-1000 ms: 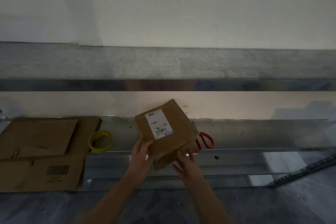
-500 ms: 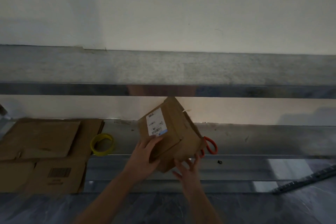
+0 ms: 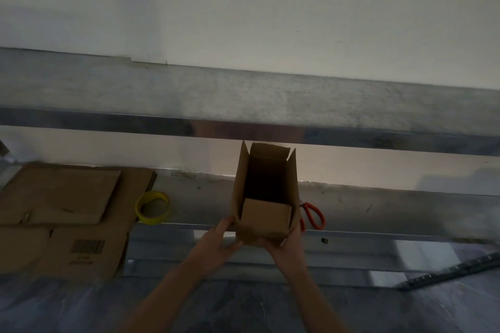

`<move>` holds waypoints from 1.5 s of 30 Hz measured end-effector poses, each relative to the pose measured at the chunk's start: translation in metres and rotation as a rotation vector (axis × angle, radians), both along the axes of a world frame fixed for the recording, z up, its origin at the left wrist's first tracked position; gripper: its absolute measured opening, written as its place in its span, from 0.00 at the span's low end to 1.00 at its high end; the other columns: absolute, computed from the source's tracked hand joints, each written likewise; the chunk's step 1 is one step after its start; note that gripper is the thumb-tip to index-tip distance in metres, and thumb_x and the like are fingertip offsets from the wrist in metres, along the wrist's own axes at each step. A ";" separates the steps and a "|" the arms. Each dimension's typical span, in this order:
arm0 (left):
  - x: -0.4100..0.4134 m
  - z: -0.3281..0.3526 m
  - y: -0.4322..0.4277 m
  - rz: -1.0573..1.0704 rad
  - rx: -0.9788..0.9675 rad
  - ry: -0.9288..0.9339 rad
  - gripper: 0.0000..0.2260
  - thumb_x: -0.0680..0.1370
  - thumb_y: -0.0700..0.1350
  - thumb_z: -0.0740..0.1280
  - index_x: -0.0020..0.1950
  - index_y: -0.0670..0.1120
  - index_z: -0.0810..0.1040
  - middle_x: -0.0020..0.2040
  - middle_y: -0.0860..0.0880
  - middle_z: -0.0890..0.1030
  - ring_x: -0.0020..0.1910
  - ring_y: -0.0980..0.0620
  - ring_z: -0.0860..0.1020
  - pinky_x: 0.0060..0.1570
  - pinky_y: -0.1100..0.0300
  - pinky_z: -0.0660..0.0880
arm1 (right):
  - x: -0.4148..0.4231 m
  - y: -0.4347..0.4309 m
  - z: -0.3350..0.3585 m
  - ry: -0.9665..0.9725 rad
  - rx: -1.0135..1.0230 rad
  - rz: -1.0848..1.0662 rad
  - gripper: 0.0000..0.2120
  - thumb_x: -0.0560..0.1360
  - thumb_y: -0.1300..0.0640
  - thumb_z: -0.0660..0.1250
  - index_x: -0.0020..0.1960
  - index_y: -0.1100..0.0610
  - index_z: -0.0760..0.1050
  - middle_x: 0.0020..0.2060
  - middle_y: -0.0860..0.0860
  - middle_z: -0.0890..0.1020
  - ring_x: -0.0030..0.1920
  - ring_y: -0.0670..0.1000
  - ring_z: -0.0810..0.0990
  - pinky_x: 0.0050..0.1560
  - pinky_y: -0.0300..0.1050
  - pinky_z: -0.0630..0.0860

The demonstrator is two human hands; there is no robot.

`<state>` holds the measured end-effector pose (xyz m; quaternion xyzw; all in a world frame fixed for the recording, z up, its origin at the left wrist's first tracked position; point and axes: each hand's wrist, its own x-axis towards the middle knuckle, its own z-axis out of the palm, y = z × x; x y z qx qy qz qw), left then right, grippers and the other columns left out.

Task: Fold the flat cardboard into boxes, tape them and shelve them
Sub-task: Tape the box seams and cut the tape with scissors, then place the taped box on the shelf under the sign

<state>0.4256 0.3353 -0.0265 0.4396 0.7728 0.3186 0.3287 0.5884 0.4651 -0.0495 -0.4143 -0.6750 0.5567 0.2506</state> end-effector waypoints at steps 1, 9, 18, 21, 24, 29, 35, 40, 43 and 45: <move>-0.010 -0.005 -0.003 -0.075 -0.052 0.207 0.25 0.79 0.57 0.63 0.74 0.54 0.62 0.71 0.52 0.69 0.70 0.52 0.67 0.68 0.56 0.66 | -0.002 0.004 -0.001 0.005 0.003 0.028 0.48 0.63 0.55 0.82 0.72 0.45 0.56 0.67 0.45 0.69 0.67 0.46 0.70 0.65 0.49 0.73; -0.085 0.002 -0.024 -0.290 -0.218 0.957 0.34 0.78 0.63 0.41 0.79 0.47 0.55 0.78 0.46 0.57 0.77 0.44 0.52 0.74 0.47 0.48 | -0.004 0.019 -0.014 -0.015 0.065 0.092 0.40 0.65 0.55 0.80 0.66 0.39 0.61 0.57 0.27 0.74 0.57 0.27 0.71 0.49 0.22 0.71; -0.069 0.019 -0.006 -0.352 -0.189 0.932 0.31 0.78 0.65 0.41 0.79 0.53 0.44 0.80 0.50 0.46 0.78 0.48 0.41 0.72 0.51 0.33 | 0.034 0.021 -0.001 -0.028 0.107 0.006 0.40 0.64 0.46 0.80 0.71 0.51 0.65 0.60 0.41 0.77 0.58 0.35 0.75 0.50 0.23 0.71; -0.045 0.026 0.019 -0.396 -0.132 0.916 0.30 0.80 0.64 0.49 0.79 0.55 0.46 0.80 0.50 0.49 0.78 0.48 0.44 0.73 0.52 0.36 | 0.071 0.036 0.008 -0.048 0.103 -0.083 0.38 0.64 0.52 0.81 0.69 0.51 0.67 0.57 0.41 0.77 0.56 0.36 0.76 0.47 0.22 0.70; -0.003 0.029 0.054 -0.442 -0.065 0.910 0.30 0.80 0.63 0.50 0.79 0.54 0.49 0.80 0.50 0.51 0.78 0.48 0.47 0.73 0.53 0.35 | 0.125 0.056 0.017 -0.051 0.133 -0.157 0.36 0.62 0.44 0.79 0.66 0.49 0.69 0.54 0.39 0.77 0.54 0.36 0.76 0.44 0.21 0.69; 0.104 0.028 0.130 -0.507 0.077 0.895 0.30 0.78 0.64 0.50 0.76 0.52 0.62 0.76 0.48 0.64 0.76 0.45 0.60 0.74 0.48 0.50 | 0.230 0.106 0.024 -0.083 0.195 -0.207 0.35 0.61 0.39 0.76 0.62 0.41 0.63 0.52 0.33 0.73 0.52 0.28 0.73 0.43 0.20 0.68; 0.242 0.017 0.218 -0.524 0.095 0.855 0.28 0.80 0.62 0.51 0.79 0.55 0.51 0.79 0.51 0.53 0.78 0.49 0.50 0.74 0.53 0.41 | 0.368 0.185 0.035 -0.141 0.217 -0.172 0.37 0.63 0.46 0.78 0.66 0.42 0.62 0.56 0.36 0.73 0.52 0.31 0.73 0.47 0.23 0.70; 0.332 0.018 0.276 -0.590 0.076 0.821 0.29 0.80 0.61 0.52 0.79 0.54 0.51 0.79 0.50 0.53 0.78 0.49 0.50 0.75 0.52 0.43 | 0.456 0.244 0.034 -0.186 0.204 -0.159 0.44 0.65 0.50 0.80 0.72 0.43 0.57 0.59 0.36 0.73 0.56 0.35 0.73 0.50 0.25 0.71; 0.376 0.012 0.305 -0.619 0.073 0.753 0.30 0.80 0.61 0.54 0.79 0.53 0.50 0.79 0.50 0.54 0.77 0.49 0.53 0.75 0.52 0.45 | 0.496 0.274 0.024 -0.220 0.180 -0.206 0.43 0.65 0.53 0.80 0.73 0.49 0.60 0.59 0.43 0.76 0.56 0.41 0.76 0.51 0.28 0.70; 0.401 0.009 0.328 -0.624 0.083 0.712 0.31 0.80 0.61 0.55 0.79 0.53 0.49 0.79 0.50 0.55 0.77 0.51 0.55 0.75 0.53 0.48 | 0.516 0.295 0.017 -0.235 0.171 -0.254 0.43 0.65 0.53 0.81 0.73 0.52 0.62 0.58 0.43 0.76 0.57 0.45 0.75 0.48 0.27 0.69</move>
